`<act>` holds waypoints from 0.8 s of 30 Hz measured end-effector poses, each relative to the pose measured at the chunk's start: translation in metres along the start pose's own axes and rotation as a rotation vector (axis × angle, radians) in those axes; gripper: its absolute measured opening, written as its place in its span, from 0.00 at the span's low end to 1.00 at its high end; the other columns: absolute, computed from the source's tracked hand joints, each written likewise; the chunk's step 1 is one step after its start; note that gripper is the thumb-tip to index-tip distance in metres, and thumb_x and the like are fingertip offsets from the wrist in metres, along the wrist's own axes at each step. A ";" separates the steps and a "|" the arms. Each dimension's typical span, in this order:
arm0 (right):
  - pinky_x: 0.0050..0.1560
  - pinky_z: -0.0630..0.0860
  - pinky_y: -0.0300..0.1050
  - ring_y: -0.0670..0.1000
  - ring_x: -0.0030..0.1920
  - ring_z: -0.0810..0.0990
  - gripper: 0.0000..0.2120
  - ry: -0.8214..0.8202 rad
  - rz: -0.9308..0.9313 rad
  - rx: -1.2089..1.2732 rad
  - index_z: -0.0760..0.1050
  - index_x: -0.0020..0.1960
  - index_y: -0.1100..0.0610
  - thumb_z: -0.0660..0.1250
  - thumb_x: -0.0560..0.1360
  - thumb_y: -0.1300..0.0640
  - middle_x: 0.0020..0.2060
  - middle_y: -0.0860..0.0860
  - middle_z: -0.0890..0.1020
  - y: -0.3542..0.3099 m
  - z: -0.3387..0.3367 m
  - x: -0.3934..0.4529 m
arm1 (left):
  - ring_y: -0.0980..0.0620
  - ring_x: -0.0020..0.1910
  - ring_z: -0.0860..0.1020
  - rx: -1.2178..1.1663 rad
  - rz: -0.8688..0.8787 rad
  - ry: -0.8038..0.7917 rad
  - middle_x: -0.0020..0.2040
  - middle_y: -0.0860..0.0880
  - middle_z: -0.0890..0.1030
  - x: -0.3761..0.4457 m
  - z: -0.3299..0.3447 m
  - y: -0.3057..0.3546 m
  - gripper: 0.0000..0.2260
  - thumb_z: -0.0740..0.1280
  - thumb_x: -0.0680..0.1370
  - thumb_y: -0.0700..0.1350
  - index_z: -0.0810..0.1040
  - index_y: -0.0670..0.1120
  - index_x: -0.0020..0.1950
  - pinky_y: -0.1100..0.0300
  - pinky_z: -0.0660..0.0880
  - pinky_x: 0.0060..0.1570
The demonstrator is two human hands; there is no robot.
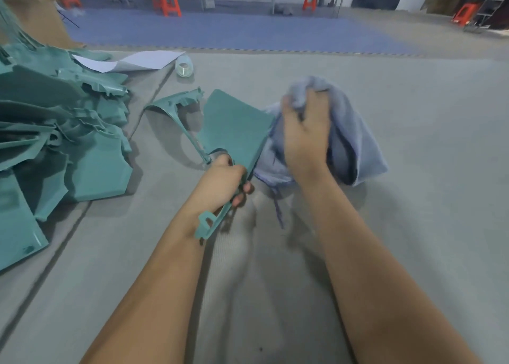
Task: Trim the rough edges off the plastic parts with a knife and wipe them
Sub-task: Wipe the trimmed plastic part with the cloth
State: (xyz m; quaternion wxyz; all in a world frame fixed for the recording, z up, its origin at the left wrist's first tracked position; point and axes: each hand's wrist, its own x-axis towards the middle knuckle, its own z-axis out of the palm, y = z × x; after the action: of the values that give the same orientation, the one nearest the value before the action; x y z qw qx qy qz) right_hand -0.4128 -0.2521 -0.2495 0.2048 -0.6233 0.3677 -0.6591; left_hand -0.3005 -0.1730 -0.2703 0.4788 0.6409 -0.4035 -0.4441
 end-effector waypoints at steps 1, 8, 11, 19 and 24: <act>0.43 0.69 0.38 0.44 0.38 0.70 0.08 -0.158 -0.085 0.025 0.67 0.42 0.49 0.63 0.76 0.59 0.37 0.46 0.70 0.000 0.004 -0.009 | 0.54 0.13 0.61 -0.007 -0.008 -0.005 0.28 0.43 0.69 0.000 -0.004 -0.001 0.08 0.52 0.78 0.33 0.61 0.45 0.44 0.70 0.56 0.17; 0.58 0.77 0.49 0.45 0.47 0.82 0.16 -0.846 0.235 0.031 0.74 0.68 0.44 0.59 0.82 0.49 0.50 0.41 0.83 -0.007 0.015 -0.039 | 0.58 0.14 0.67 0.124 0.039 0.015 0.29 0.44 0.71 -0.004 0.007 -0.007 0.13 0.49 0.79 0.30 0.68 0.44 0.54 0.69 0.60 0.16; 0.74 0.58 0.43 0.45 0.71 0.68 0.18 -0.750 0.087 -0.063 0.71 0.72 0.54 0.58 0.83 0.54 0.69 0.49 0.74 -0.004 0.005 -0.022 | 0.59 0.12 0.61 0.030 0.025 -0.098 0.30 0.46 0.66 -0.008 0.000 -0.001 0.11 0.50 0.80 0.32 0.62 0.47 0.46 0.72 0.55 0.16; 0.68 0.67 0.47 0.52 0.64 0.73 0.15 -0.528 0.275 -0.204 0.73 0.67 0.57 0.55 0.83 0.58 0.66 0.57 0.74 0.033 0.011 0.015 | 0.58 0.13 0.60 0.055 -0.030 -0.191 0.29 0.47 0.64 -0.009 0.001 0.001 0.08 0.50 0.82 0.35 0.62 0.42 0.59 0.73 0.55 0.17; 0.54 0.76 0.70 0.68 0.47 0.80 0.15 -0.165 0.665 0.177 0.81 0.52 0.52 0.56 0.81 0.60 0.44 0.53 0.85 0.021 -0.005 0.057 | 0.51 0.20 0.71 0.279 0.087 -0.178 0.26 0.48 0.74 -0.003 0.001 -0.005 0.14 0.54 0.82 0.43 0.63 0.53 0.66 0.65 0.65 0.22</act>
State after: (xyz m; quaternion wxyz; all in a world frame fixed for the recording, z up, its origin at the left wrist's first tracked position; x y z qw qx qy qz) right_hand -0.4299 -0.3055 -0.2265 0.4904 -0.5004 0.4743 -0.5331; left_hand -0.3016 -0.1697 -0.2748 0.3662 0.6412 -0.5293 -0.4178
